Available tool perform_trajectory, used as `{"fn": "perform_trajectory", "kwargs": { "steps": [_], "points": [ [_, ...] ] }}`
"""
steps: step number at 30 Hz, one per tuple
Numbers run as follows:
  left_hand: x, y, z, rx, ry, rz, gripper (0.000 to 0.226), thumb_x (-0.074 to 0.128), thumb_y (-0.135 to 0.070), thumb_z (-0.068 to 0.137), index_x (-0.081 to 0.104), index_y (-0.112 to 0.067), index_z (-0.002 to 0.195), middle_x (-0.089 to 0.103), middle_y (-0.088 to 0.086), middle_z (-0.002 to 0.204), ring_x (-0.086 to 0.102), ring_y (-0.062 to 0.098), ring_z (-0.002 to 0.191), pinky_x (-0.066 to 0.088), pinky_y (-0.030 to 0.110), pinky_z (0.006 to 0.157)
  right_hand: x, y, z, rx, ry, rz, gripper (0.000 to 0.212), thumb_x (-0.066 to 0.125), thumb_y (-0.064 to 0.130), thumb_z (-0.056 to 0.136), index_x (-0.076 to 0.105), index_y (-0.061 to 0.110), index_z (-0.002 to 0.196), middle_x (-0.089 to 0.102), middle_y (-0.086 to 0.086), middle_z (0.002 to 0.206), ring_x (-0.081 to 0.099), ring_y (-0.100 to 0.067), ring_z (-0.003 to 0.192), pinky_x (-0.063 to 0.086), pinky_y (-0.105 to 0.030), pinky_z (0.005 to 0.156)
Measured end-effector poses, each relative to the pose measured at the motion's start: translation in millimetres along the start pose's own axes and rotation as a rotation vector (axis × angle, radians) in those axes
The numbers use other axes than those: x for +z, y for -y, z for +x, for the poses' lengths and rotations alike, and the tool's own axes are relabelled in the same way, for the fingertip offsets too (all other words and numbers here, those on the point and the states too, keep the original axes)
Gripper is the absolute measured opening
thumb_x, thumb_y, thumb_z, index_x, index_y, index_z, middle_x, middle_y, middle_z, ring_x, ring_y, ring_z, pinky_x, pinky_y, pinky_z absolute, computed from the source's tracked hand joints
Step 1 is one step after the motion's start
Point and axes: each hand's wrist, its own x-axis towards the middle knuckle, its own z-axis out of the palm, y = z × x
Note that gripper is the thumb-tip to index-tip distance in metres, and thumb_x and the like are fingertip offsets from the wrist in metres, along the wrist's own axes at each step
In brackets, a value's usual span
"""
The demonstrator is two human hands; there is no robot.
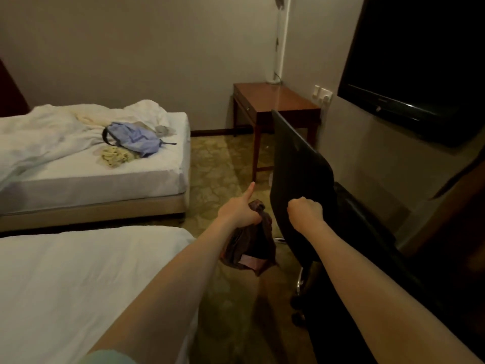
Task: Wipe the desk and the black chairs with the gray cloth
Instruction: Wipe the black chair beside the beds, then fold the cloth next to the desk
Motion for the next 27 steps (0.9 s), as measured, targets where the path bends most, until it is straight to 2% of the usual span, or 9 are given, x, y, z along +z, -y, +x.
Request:
{"fn": "perform_trajectory", "kwargs": {
  "steps": [4, 6, 9, 11, 13, 15, 18, 23, 27],
  "points": [
    [-17.8, 15.7, 21.6, -0.069, -0.045, -0.059, 0.098, 0.065, -0.026, 0.076, 0.000, -0.043, 0.147, 0.060, 0.013, 0.114, 0.061, 0.031, 0.096, 0.046, 0.033, 0.069, 5.3, 13.4, 40.0, -0.060, 0.040, 0.010, 0.033, 0.044, 0.001, 0.093, 0.055, 0.009, 0.123, 0.056, -0.012, 0.121, 0.058, -0.028, 0.106, 0.047, -0.032, 0.076],
    [-26.3, 22.4, 35.3, -0.107, -0.084, -0.100, 0.099, 0.066, -0.025, 0.075, 0.001, -0.042, 0.148, 0.059, 0.015, 0.118, 0.060, 0.032, 0.101, 0.049, 0.036, 0.075, 4.5, 19.4, 63.0, -0.088, 0.119, 0.022, 0.046, 0.044, -0.002, 0.092, 0.047, 0.014, 0.135, 0.033, -0.015, 0.146, 0.048, -0.032, 0.121, 0.046, -0.038, 0.090],
    [-35.0, 30.5, 56.2, -0.145, -0.118, -0.166, 0.101, 0.068, -0.025, 0.075, 0.000, -0.037, 0.149, 0.055, 0.015, 0.127, 0.058, 0.031, 0.106, 0.048, 0.038, 0.084, 4.1, 23.2, 87.9, -0.087, 0.350, 0.126, 0.070, 0.042, -0.007, 0.088, 0.029, 0.029, 0.147, -0.008, -0.005, 0.158, 0.008, -0.036, 0.143, 0.017, -0.066, 0.106],
    [-38.0, 34.4, 69.0, -0.163, -0.140, -0.193, 0.101, 0.069, -0.024, 0.076, 0.001, -0.034, 0.149, 0.049, 0.015, 0.135, 0.055, 0.031, 0.111, 0.047, 0.039, 0.089, 9.7, 23.7, 103.5, -0.113, 0.404, 0.212, 0.070, 0.043, -0.002, 0.089, 0.024, 0.032, 0.148, 0.013, -0.008, 0.156, 0.024, -0.033, 0.138, 0.027, -0.065, 0.104],
    [-39.6, 38.5, 83.5, -0.189, -0.161, -0.214, 0.101, 0.070, -0.025, 0.076, 0.002, -0.032, 0.150, 0.041, 0.013, 0.142, 0.051, 0.030, 0.116, 0.046, 0.039, 0.094, 19.5, 24.8, 120.1, -0.138, 0.367, 0.332, 0.065, 0.044, 0.001, 0.092, 0.026, 0.031, 0.147, 0.037, -0.012, 0.144, 0.055, -0.027, 0.110, 0.056, -0.039, 0.077],
    [-40.5, 43.1, 98.8, -0.225, -0.166, -0.244, 0.101, 0.070, -0.026, 0.075, 0.002, -0.032, 0.150, 0.039, 0.013, 0.144, 0.049, 0.031, 0.119, 0.045, 0.041, 0.098, 25.1, 29.3, 134.2, -0.150, 0.299, 0.393, 0.061, 0.045, -0.001, 0.092, 0.033, 0.027, 0.145, 0.048, -0.011, 0.134, 0.059, -0.023, 0.097, 0.056, -0.028, 0.064],
    [-41.8, 49.4, 116.6, -0.266, -0.164, -0.265, 0.100, 0.069, -0.024, 0.076, 0.002, -0.031, 0.150, 0.041, 0.013, 0.143, 0.049, 0.030, 0.119, 0.045, 0.037, 0.095, 26.2, 37.9, 150.3, -0.219, 0.251, 0.310, 0.057, 0.047, -0.001, 0.091, 0.040, 0.021, 0.142, 0.049, -0.011, 0.135, 0.054, -0.026, 0.114, 0.051, -0.032, 0.087],
    [-62.2, 58.3, 159.8, -0.271, -0.161, -0.255, 0.100, 0.068, -0.022, 0.075, 0.003, -0.031, 0.150, 0.049, 0.014, 0.135, 0.056, 0.029, 0.108, 0.047, 0.032, 0.080, 21.8, 43.3, 196.2, -0.301, 0.319, 0.336, 0.066, 0.050, -0.004, 0.089, 0.030, 0.020, 0.147, -0.005, -0.008, 0.158, 0.022, -0.025, 0.142, 0.034, -0.029, 0.105],
    [-93.6, 66.9, 207.7, -0.248, -0.180, -0.230, 0.101, 0.068, -0.023, 0.075, 0.001, -0.030, 0.150, 0.051, 0.016, 0.132, 0.055, 0.030, 0.109, 0.046, 0.032, 0.079, 19.9, 51.0, 253.4, -0.195, 0.159, 0.417, 0.057, 0.051, -0.007, 0.088, 0.044, 0.017, 0.139, 0.032, -0.009, 0.149, 0.038, -0.024, 0.133, 0.043, -0.029, 0.099]
  ]
}}
